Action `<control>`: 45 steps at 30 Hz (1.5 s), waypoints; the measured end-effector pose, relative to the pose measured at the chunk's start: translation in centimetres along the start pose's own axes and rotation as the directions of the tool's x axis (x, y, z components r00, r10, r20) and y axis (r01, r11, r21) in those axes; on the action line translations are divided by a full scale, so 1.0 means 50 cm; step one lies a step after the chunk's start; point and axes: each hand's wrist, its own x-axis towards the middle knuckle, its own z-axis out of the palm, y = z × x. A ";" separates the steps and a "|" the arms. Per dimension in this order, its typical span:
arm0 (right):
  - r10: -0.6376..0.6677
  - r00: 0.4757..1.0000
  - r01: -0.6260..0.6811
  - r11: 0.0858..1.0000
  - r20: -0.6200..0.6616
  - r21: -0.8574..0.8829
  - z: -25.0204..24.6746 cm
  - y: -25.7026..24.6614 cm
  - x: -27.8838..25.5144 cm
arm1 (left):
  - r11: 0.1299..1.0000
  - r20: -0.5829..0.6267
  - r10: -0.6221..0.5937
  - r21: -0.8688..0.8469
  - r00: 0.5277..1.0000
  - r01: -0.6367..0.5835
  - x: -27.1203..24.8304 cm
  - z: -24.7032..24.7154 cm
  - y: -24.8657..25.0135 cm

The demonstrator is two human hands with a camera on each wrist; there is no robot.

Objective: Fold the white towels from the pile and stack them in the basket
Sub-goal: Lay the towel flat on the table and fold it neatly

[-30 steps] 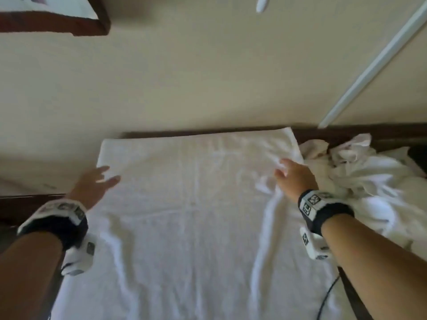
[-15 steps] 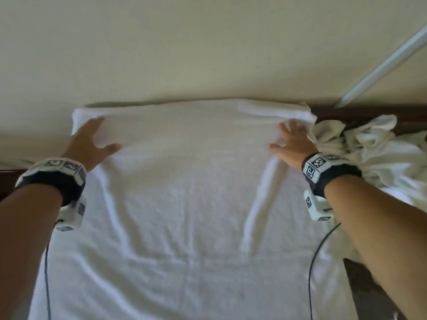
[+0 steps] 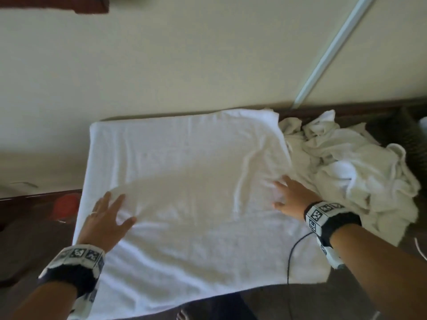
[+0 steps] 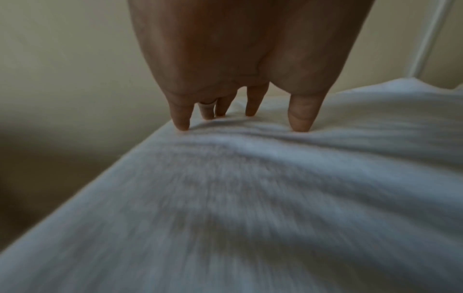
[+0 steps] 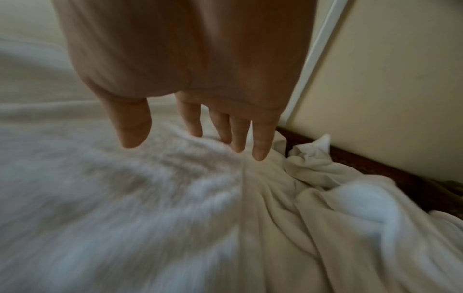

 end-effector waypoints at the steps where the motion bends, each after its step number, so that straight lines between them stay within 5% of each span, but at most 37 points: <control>1: 0.016 1.000 -0.016 1.000 0.020 -0.011 0.014 0.004 -0.035 | 1.000 0.012 0.006 0.014 1.000 -0.007 -0.030 0.009 -0.007; 6: 0.038 0.997 -0.038 0.999 0.061 0.001 0.090 0.004 -0.171 | 0.998 0.048 0.030 0.056 0.998 -0.033 -0.154 0.053 -0.027; 11: 0.053 0.994 -0.067 0.987 0.096 0.144 0.147 -0.028 -0.192 | 0.980 0.110 0.024 0.195 0.994 -0.045 -0.182 0.077 -0.038; 18: 0.072 0.992 -0.087 0.984 0.103 0.152 0.097 -0.029 -0.104 | 0.983 0.181 -0.037 0.184 0.983 0.003 -0.091 0.027 0.008; 30: 0.093 0.995 -0.088 0.979 -0.020 0.184 0.002 -0.022 0.056 | 0.998 0.047 -0.051 0.030 0.998 0.049 0.100 -0.044 0.066; 35: -0.076 0.966 0.070 0.997 -0.248 -0.035 0.061 -0.025 -0.035 | 0.999 -0.152 0.003 -0.038 0.988 -0.009 -0.032 -0.006 0.059; 40: -0.204 0.974 0.192 0.974 -0.102 -0.122 0.209 -0.020 -0.167 | 0.969 0.028 0.181 0.164 0.983 -0.183 -0.230 0.105 -0.055; 45: -0.213 0.958 0.183 0.970 -0.191 -0.163 0.274 -0.022 -0.217 | 0.933 0.003 0.273 0.244 0.962 -0.265 -0.304 0.137 -0.110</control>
